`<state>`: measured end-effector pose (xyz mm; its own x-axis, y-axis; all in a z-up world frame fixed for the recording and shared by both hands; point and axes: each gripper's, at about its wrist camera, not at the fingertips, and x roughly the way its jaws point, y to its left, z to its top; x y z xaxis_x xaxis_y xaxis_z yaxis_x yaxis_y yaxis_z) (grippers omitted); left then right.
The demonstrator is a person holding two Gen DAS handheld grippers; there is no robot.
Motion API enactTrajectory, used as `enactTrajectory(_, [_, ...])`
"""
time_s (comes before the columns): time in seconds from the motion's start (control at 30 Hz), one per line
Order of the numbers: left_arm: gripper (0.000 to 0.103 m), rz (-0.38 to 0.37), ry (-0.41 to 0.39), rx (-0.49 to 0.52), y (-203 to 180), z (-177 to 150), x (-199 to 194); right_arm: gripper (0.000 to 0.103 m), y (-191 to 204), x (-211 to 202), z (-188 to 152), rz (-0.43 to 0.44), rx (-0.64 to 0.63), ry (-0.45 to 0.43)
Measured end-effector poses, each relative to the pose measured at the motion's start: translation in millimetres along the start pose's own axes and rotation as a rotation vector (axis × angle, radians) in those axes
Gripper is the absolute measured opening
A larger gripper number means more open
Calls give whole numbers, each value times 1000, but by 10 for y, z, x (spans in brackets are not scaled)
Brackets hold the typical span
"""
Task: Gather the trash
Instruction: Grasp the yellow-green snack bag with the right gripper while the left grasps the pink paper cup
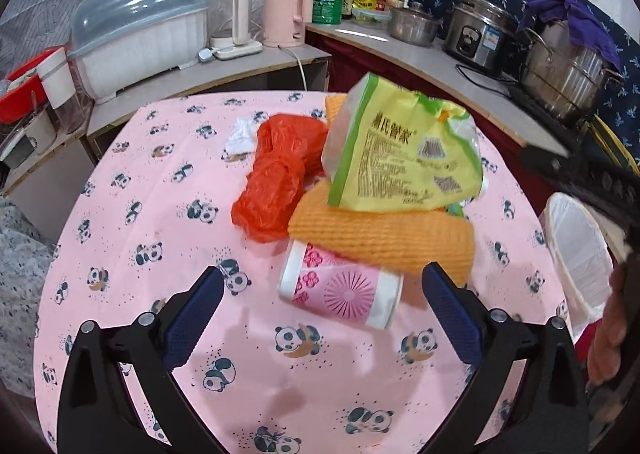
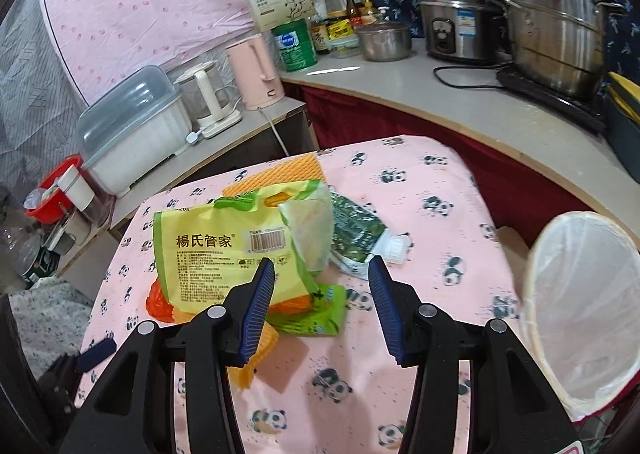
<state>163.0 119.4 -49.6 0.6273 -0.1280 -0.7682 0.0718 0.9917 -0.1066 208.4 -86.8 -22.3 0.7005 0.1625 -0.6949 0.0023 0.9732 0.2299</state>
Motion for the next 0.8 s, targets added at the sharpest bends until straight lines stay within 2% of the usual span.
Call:
enactTrajectory(0.43, [95, -21, 18, 113, -112, -188, 442, 45, 86, 700, 125, 29, 2, 92])
enactTrajectory(0.5, [95, -17, 26, 122, -126, -207, 526, 40, 85, 773, 119, 33, 5, 106])
enactTrajectory(0.67, [95, -13, 40, 125, -139, -214, 699, 13, 41, 856, 96, 57, 27, 125])
enactTrajectory(0.77, [93, -15, 51, 132, -174, -211, 765, 7, 28, 807, 98, 70, 30, 107])
enactTrajectory(0.8, [85, -18, 48, 133, -182, -216, 766, 6, 29, 769, 100, 68, 25, 96])
